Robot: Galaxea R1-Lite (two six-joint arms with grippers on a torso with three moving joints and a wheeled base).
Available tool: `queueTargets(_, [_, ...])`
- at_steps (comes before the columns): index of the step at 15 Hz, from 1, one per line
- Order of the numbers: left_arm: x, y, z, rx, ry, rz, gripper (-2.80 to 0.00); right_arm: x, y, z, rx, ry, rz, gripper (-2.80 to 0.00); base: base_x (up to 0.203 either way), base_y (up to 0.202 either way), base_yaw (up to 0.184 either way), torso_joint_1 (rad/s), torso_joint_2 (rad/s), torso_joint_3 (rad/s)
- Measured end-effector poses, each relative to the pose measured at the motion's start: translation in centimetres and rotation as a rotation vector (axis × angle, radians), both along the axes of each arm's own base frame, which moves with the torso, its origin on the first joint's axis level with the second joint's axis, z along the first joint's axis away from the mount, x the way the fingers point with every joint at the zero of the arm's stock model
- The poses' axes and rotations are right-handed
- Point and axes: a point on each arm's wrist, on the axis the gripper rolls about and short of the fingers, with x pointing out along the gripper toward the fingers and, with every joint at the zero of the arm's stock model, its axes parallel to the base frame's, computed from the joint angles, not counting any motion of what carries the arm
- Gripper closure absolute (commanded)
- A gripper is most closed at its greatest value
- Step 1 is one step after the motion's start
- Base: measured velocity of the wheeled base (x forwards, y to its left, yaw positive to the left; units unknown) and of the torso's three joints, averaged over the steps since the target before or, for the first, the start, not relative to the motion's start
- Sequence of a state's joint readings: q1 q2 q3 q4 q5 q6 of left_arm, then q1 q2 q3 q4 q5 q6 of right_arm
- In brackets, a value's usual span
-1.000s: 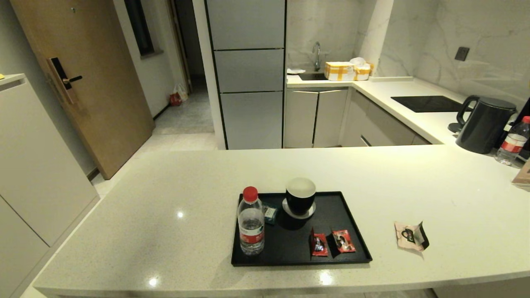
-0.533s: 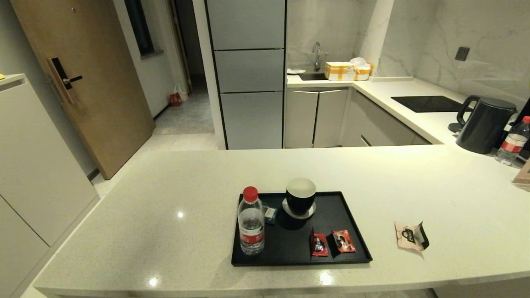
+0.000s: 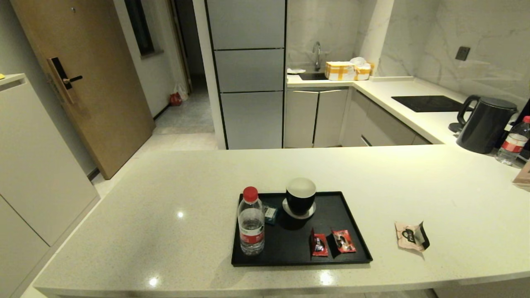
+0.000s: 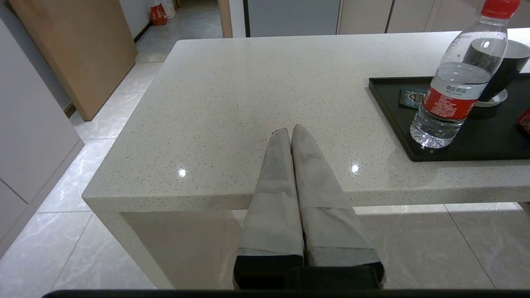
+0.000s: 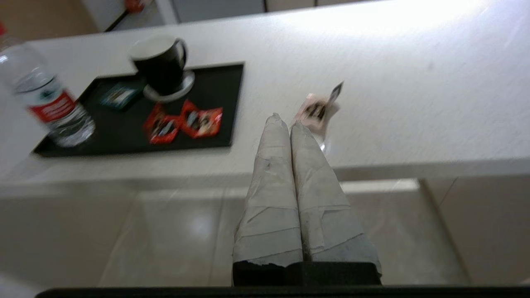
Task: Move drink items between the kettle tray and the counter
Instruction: Pick up the bottled water
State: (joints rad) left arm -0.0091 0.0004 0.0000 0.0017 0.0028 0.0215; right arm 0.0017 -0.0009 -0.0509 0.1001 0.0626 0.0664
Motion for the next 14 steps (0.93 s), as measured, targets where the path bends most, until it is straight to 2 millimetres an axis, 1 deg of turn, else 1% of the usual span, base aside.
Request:
queueTargets(1, [0.0,0.0,0.0,0.0,0.0,0.0,0.0,0.22,-0.04,-0.18,-0.013,-0.026,-0.018,0.0,0.0,0.0,0.0,0.0,0.0,0.0])
queueTargets(3, [0.0,0.0,0.0,0.0,0.0,0.0,0.0,0.24,-0.08,0.31,-0.031,-0.08,-0.037,0.0,0.0,0.0,0.0,0.0,0.0,0.0])
queueTargets(7, [0.0,0.0,0.0,0.0,0.0,0.0,0.0,0.24,-0.09,0.31,-0.049,-0.082,-0.04,0.0,0.0,0.0,0.0,0.0,0.0,0.0])
queueTargets(9, [0.0,0.0,0.0,0.0,0.0,0.0,0.0,0.37,-0.13,-0.27,-0.077,-0.051,-0.056,0.0,0.0,0.0,0.0,0.0,0.0,0.0])
queueTargets(14, [0.0,0.01,-0.02,0.001,0.002,0.002,0.0,0.43,-0.13,-0.44,-0.078,-0.045,-0.057,0.0,0.0,0.0,0.0,0.0,0.0,0.0])
